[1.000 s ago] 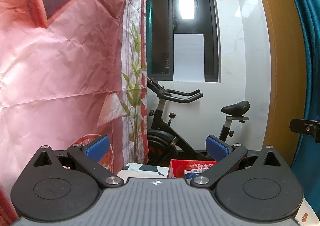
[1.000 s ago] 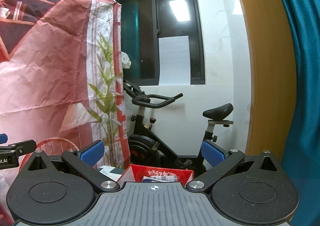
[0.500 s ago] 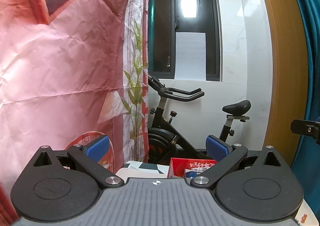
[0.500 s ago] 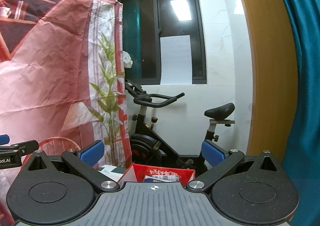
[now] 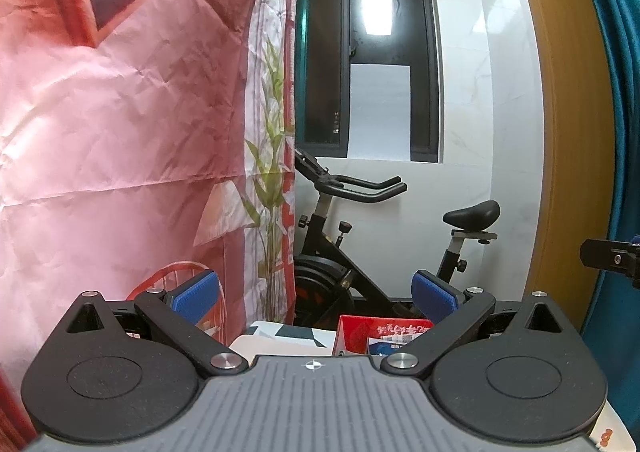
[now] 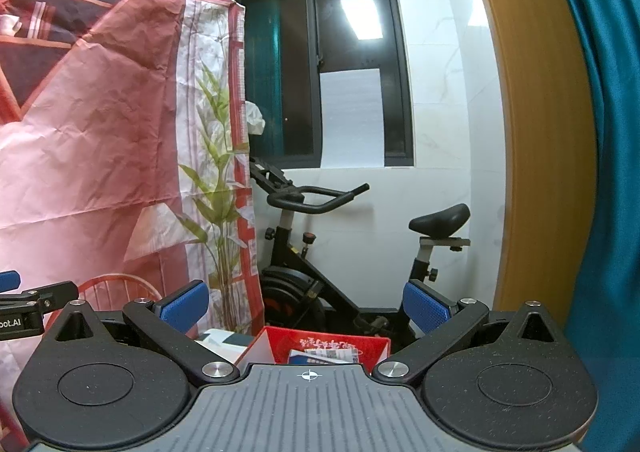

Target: Organize soft objects

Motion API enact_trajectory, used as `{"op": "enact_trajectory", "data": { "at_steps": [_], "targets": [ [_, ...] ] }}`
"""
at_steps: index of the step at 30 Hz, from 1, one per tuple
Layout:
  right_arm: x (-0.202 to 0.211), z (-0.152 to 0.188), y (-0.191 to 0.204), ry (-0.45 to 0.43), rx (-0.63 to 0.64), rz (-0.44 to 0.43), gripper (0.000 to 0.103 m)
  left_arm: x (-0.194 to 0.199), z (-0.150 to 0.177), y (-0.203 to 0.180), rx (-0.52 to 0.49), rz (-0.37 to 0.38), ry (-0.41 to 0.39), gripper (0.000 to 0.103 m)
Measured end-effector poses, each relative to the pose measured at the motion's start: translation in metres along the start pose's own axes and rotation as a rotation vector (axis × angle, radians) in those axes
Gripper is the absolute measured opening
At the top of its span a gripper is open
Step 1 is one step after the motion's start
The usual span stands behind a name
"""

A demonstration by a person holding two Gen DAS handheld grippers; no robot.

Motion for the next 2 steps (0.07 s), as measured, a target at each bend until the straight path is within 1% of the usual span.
{"op": "enact_trajectory", "data": {
  "at_steps": [2],
  "targets": [
    [0.0000,-0.0002,-0.0001,0.000,0.001,-0.001,0.103,-0.0004,0.0003,0.0010,0.002,0.001,0.001,0.103]
  ]
}}
Point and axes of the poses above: each gripper's, at about its wrist camera, not at the fingertips, and x roughly against the way its jaws point, y to its left, z to its underside, the point moved 4 cm from there along -x, roughly the way its jaws point, and after that the axes turned 15 degrees about -y, right-handed, at the moved point
